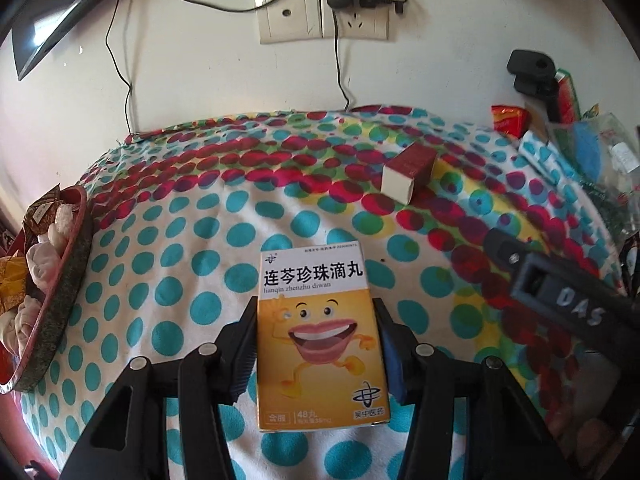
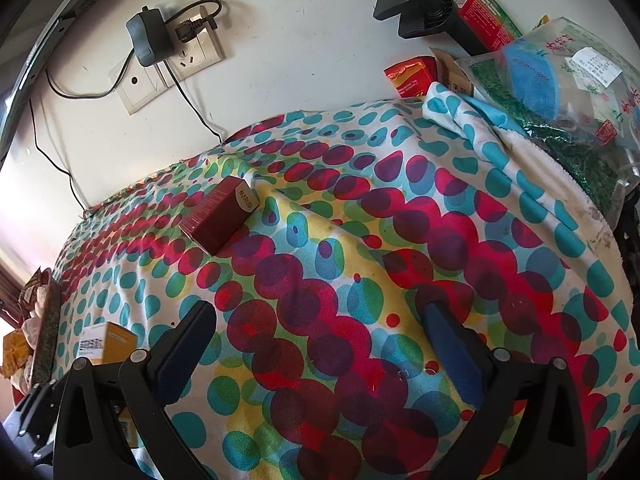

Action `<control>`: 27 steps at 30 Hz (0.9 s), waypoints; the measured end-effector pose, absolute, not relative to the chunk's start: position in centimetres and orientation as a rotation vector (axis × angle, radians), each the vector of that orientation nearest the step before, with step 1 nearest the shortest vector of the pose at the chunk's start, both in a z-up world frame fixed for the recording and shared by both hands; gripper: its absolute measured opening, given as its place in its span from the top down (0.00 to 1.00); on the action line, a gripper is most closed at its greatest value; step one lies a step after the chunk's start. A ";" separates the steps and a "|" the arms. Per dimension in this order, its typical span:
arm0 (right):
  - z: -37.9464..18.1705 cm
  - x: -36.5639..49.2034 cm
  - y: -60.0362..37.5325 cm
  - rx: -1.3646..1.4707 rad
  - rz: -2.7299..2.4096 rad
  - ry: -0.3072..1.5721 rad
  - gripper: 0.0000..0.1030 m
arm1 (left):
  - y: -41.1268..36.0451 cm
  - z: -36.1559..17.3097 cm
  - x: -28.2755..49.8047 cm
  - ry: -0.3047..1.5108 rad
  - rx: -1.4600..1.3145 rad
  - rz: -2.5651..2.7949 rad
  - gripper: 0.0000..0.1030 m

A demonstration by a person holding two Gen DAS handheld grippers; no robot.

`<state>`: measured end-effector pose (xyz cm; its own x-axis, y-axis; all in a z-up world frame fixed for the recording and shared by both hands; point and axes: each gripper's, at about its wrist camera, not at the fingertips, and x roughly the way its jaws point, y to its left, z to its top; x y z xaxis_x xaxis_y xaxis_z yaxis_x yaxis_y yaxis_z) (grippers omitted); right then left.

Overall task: Organize objects
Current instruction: 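Carry the yellow medicine box over the tray and release it with the left gripper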

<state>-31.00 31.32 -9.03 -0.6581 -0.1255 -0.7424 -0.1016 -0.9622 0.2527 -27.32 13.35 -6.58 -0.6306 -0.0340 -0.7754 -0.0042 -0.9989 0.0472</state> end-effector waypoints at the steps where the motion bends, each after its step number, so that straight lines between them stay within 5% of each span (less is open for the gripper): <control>1: -9.0 -31.0 31.3 1.295 -2.816 -0.427 0.00 | 13.4 -6.4 -27.2 -0.068 1.338 -2.827 0.49; 11: -9.2 -31.1 31.1 1.303 -2.819 -0.412 0.00 | 9.4 -4.6 -25.4 -0.034 1.257 -2.815 0.49; 27: -9.4 -31.3 30.6 1.336 -2.833 -0.354 0.00 | -10.7 -1.9 -22.0 0.169 1.079 -2.546 0.49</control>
<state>-31.33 30.59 -9.37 -0.6407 -0.0858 -0.7630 -0.1047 -0.9747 0.1975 -21.96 -10.68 -1.93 -0.6385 -0.2877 -0.7138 0.3794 -0.9246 0.0333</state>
